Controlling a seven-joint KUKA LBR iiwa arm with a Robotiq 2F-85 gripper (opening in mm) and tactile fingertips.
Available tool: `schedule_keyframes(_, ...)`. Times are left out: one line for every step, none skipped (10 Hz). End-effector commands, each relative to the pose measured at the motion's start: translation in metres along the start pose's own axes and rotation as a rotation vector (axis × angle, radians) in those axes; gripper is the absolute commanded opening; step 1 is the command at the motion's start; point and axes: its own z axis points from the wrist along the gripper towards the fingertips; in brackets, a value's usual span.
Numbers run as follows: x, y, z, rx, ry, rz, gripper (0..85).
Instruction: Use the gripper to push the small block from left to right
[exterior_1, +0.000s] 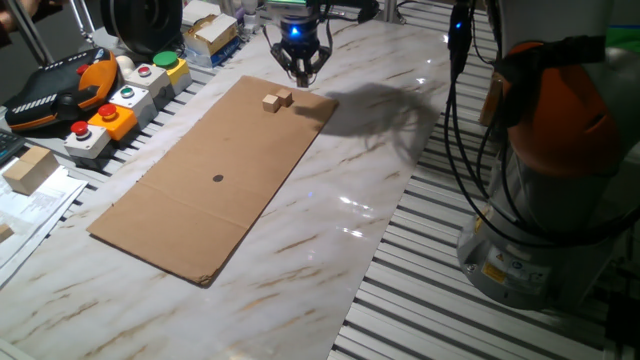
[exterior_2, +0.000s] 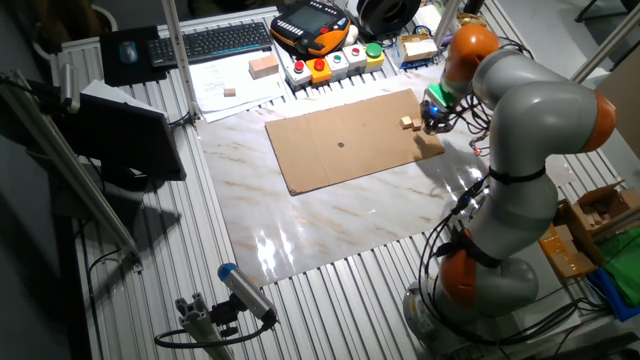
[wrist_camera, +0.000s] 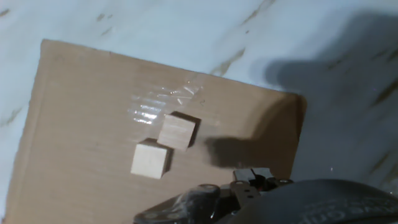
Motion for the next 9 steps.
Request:
schedule_keyframes(-0.002, -0.001, 0.001, 0.001, 0.000, -0.031, 0.7)
schedule_keyframes(-0.004, -0.002, 0.001, 0.002, 0.004, -0.020, 0.7)
schedule_keyframes(-0.006, -0.003, 0.002, 0.001, 0.021, -0.032, 0.7)
schedule_keyframes(-0.008, -0.003, 0.002, -0.003, 0.028, -0.016, 0.7)
schedule_keyframes(-0.011, -0.001, 0.003, -0.013, 0.028, 0.036, 0.7)
schedule_keyframes(-0.012, 0.000, 0.005, -0.027, 0.026, 0.072, 1.7)
schedule_keyframes(-0.014, 0.003, 0.007, -0.032, 0.023, 0.102, 5.3)
schedule_keyframes(-0.015, 0.004, 0.008, -0.031, 0.022, 0.127, 11.7)
schedule_keyframes(-0.015, 0.005, 0.010, -0.032, 0.019, 0.150, 17.7)
